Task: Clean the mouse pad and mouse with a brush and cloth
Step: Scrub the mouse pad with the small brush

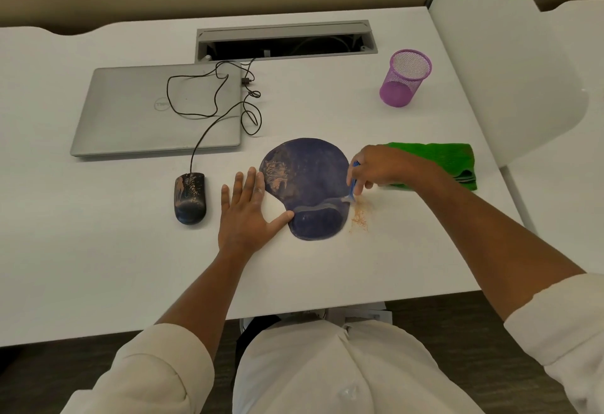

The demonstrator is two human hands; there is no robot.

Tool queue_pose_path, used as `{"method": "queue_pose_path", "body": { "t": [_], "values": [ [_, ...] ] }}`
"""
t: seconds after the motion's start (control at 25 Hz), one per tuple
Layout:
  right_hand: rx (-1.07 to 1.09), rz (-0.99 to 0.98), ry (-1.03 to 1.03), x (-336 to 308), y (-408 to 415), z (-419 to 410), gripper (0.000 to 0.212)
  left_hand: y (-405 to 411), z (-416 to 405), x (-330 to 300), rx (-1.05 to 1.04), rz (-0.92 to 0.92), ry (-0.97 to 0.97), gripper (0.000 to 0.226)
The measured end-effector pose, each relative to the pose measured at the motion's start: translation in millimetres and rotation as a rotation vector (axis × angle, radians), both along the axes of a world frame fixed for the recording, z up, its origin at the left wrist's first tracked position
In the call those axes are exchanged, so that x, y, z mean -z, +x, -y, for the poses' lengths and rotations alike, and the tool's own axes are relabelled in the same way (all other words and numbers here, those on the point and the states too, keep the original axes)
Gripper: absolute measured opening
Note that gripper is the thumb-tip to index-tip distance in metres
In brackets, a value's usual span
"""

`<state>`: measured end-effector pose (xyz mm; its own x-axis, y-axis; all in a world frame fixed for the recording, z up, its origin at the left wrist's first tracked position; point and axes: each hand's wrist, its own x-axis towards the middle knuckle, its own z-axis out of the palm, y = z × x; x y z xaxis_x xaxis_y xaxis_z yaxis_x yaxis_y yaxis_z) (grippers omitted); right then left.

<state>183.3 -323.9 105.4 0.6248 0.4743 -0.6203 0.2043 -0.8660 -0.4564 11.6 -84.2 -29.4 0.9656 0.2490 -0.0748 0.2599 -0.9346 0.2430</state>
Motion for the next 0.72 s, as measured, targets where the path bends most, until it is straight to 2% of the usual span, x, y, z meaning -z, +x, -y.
{"method": "queue_pose_path", "body": {
  "t": [0.2, 0.28, 0.44, 0.6, 0.72],
  "values": [
    [0.086, 0.040, 0.256, -2.8, -7.2, -20.1, 0.020, -0.6, -0.2, -2.5, 0.005, -0.007, -0.004, 0.112],
    [0.034, 0.018, 0.222, 6.9, -15.6, -25.8, 0.022, -0.3, 0.1, -2.3, 0.007, -0.006, -0.010, 0.112],
    [-0.021, 0.050, 0.029, 5.9, -10.2, -13.4, 0.026, -1.0, -0.2, -0.3, 0.000, 0.021, -0.015, 0.112],
    [0.144, -0.001, 0.218, 3.7, -12.2, -16.7, 0.019, -0.2, -0.7, 1.1, 0.008, 0.022, -0.005, 0.112],
    [0.132, -0.038, 0.222, 12.5, -20.3, -11.4, 0.021, -0.6, 0.4, 0.8, 0.011, 0.027, 0.003, 0.112]
  ]
}}
